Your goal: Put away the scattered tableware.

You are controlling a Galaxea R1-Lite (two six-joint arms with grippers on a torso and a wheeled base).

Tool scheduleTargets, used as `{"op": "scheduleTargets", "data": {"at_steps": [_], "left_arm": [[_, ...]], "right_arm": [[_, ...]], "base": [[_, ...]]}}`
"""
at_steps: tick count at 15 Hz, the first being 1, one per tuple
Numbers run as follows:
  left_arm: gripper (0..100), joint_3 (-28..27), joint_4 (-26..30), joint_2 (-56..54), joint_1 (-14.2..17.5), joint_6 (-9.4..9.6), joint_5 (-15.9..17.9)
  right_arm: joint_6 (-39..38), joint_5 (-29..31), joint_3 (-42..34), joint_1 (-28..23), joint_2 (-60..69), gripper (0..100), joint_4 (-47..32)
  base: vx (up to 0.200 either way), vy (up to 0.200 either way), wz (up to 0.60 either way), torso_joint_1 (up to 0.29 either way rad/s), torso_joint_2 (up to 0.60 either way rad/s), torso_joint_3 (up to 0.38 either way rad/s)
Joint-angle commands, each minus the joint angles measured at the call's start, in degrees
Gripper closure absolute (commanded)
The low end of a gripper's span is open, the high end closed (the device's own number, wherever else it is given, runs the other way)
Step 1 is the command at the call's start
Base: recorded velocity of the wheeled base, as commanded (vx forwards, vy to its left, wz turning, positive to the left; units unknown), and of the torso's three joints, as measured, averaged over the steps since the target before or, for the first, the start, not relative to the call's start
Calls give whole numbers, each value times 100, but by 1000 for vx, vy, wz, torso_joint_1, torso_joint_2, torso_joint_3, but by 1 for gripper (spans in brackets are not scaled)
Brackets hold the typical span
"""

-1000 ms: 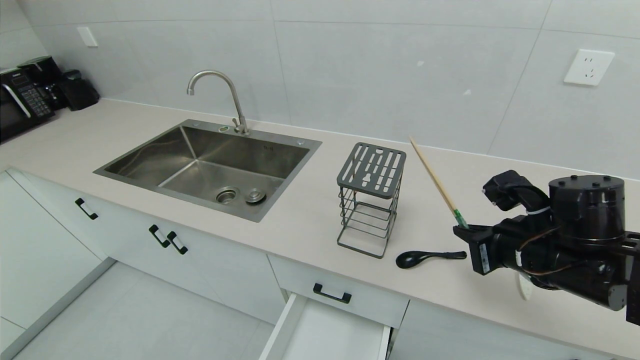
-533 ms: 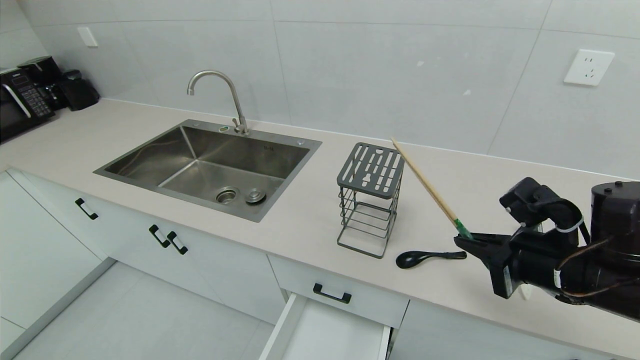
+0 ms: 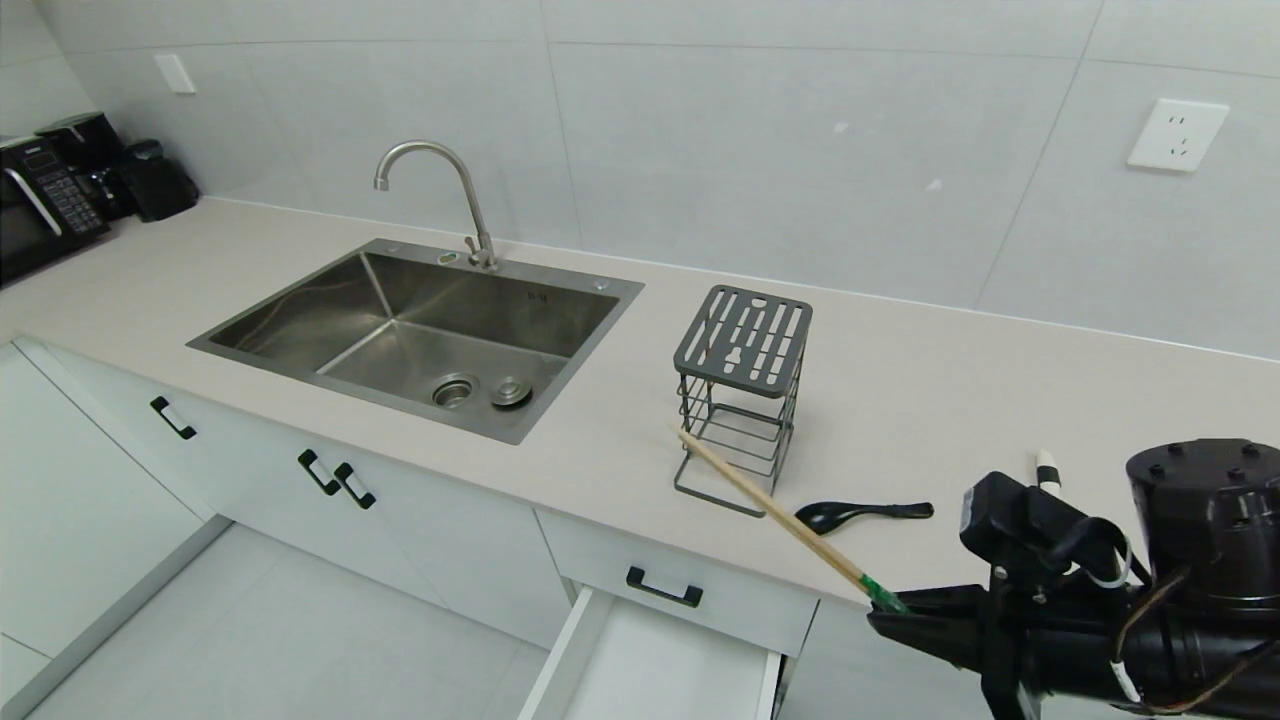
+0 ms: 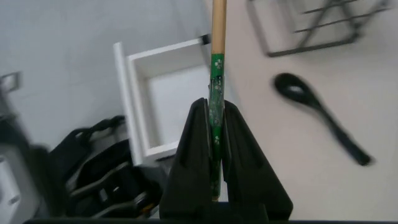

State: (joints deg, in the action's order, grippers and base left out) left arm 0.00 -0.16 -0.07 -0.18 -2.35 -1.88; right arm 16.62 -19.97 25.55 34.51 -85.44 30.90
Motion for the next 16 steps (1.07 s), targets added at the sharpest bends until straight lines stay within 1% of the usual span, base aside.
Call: {"op": "scheduleTargets", "data": {"at_steps": [1, 3, 4, 7, 9, 11, 12, 14, 15, 16], "left_arm": [[0, 0, -2, 7, 1, -2, -6], [0, 0, -2, 7, 1, -2, 3], [0, 0, -2, 7, 1, -2, 3], [0, 0, -2, 7, 1, -2, 3], [0, 0, -2, 7, 1, -2, 3], [0, 0, -2, 7, 1, -2, 3], [0, 0, -2, 7, 1, -2, -6], [0, 0, -2, 7, 1, -2, 3], [0, 0, -2, 7, 1, -2, 3], [0, 0, -2, 7, 1, -2, 3]], "right_arm": [[-326, -165, 73, 249, -324, 100, 3], [-923, -165, 143, 513, -491, 100, 100], [-958, -139, 152, 706, -579, 100, 118], [-871, -165, 600, 873, -957, 100, 118], [-686, -192, 1075, 882, -1194, 100, 91], [-695, -218, 1435, 882, -1326, 100, -14], [-686, -244, 1461, 899, -1361, 100, -128], [-660, -587, 1453, 961, -1396, 100, -339], [-519, -886, 1382, 961, -1422, 100, -480], [-326, -930, 1338, 952, -1431, 100, -524]], "base": [[0, 0, 0, 0, 0, 0], [0, 0, 0, 0, 0, 0], [0, 0, 0, 0, 0, 0], [0, 0, 0, 0, 0, 0], [0, 0, 0, 0, 0, 0], [0, 0, 0, 0, 0, 0], [0, 0, 0, 0, 0, 0], [0, 0, 0, 0, 0, 0], [0, 0, 0, 0, 0, 0], [0, 0, 0, 0, 0, 0]]}}
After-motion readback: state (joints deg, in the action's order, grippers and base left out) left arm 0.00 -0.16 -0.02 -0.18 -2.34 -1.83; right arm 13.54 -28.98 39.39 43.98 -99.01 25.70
